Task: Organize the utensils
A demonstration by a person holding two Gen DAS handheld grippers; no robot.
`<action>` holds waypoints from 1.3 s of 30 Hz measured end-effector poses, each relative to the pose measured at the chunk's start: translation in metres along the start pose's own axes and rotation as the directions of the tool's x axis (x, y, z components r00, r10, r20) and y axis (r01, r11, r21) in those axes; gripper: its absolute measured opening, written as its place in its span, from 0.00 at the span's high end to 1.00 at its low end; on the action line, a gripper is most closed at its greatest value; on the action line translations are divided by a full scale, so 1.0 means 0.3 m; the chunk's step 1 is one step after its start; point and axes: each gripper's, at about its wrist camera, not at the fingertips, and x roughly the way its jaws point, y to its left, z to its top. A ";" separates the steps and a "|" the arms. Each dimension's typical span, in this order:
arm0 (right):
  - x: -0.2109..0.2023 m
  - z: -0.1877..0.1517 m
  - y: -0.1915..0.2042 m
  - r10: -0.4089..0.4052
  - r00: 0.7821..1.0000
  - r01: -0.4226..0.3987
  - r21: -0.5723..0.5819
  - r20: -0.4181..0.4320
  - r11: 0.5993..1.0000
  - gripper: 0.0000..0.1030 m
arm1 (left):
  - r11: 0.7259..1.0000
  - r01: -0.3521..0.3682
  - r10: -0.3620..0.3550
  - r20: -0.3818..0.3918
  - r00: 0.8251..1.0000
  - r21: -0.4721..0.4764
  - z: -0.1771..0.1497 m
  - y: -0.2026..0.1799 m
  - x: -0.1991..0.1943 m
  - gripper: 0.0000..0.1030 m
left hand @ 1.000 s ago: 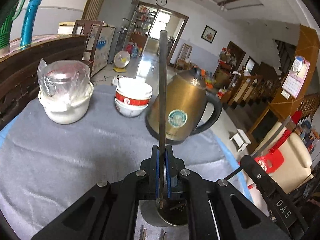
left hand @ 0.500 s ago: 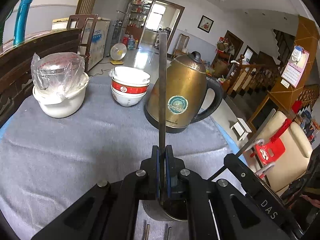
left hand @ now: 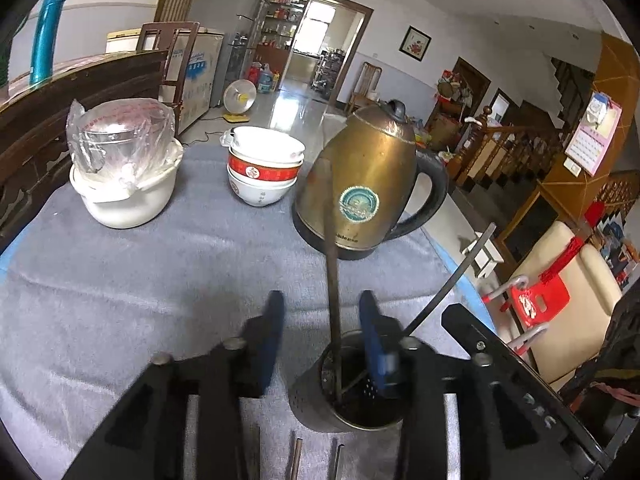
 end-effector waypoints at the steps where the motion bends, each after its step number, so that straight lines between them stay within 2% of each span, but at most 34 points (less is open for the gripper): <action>1: -0.009 0.001 0.000 0.006 1.000 -0.006 0.002 0.010 1.000 0.45 | 1.000 0.000 0.000 0.002 1.000 -0.002 0.001 0.002 -0.006 0.60; 2: -0.021 0.004 0.001 0.007 1.000 -0.007 0.000 0.020 1.000 0.40 | 1.000 0.003 -0.003 0.001 1.000 -0.005 0.002 0.006 -0.014 0.60; 7: -0.104 -0.004 -0.016 0.013 0.998 -0.014 0.017 0.054 1.000 0.40 | 1.000 0.011 -0.011 0.028 1.000 -0.005 -0.014 0.050 -0.106 0.58; 8: -0.131 -0.014 -0.027 0.017 0.998 -0.019 0.026 0.063 0.999 0.40 | 1.000 0.014 -0.014 0.033 0.999 -0.003 -0.022 0.064 -0.125 0.56; 10: -0.188 -0.049 -0.050 0.014 0.997 -0.018 0.049 0.076 0.999 0.40 | 1.000 -0.008 0.008 0.059 0.998 -0.001 -0.061 0.111 -0.196 0.42; 11: -0.212 -0.070 -0.061 0.016 0.997 -0.020 0.056 0.079 0.998 0.38 | 1.000 -0.019 0.019 0.068 0.997 -0.004 -0.081 0.134 -0.224 0.41; 16: -0.307 -0.227 -0.107 -0.035 0.997 0.031 0.067 0.068 0.997 0.37 | 0.993 -0.116 0.117 0.069 0.991 -0.019 -0.248 0.291 -0.362 0.36; 21: -0.354 -0.403 -0.103 -0.139 0.987 0.141 -0.017 0.079 0.990 0.37 | 0.963 -0.259 0.261 0.024 0.965 -0.069 -0.443 0.459 -0.442 0.36; 24: -0.359 -0.463 -0.082 -0.177 0.980 0.184 -0.074 0.090 0.980 0.37 | 0.946 -0.305 0.307 0.001 0.952 -0.105 -0.505 0.520 -0.464 0.36; 27: -0.370 -0.479 -0.060 -0.180 0.979 0.188 -0.099 0.092 0.977 0.37 | 0.940 -0.312 0.317 0.015 0.948 -0.138 -0.536 0.536 -0.506 0.36; 31: -0.394 -0.484 -0.048 -0.170 0.981 0.177 -0.079 0.094 0.981 0.37 | 0.946 -0.300 0.305 0.027 0.952 -0.127 -0.552 0.514 -0.533 0.36; 39: -0.421 -0.514 -0.017 -0.164 0.983 0.170 -0.068 0.082 0.983 0.36 | 0.961 -0.272 0.274 0.039 0.961 -0.052 -0.587 0.426 -0.558 0.35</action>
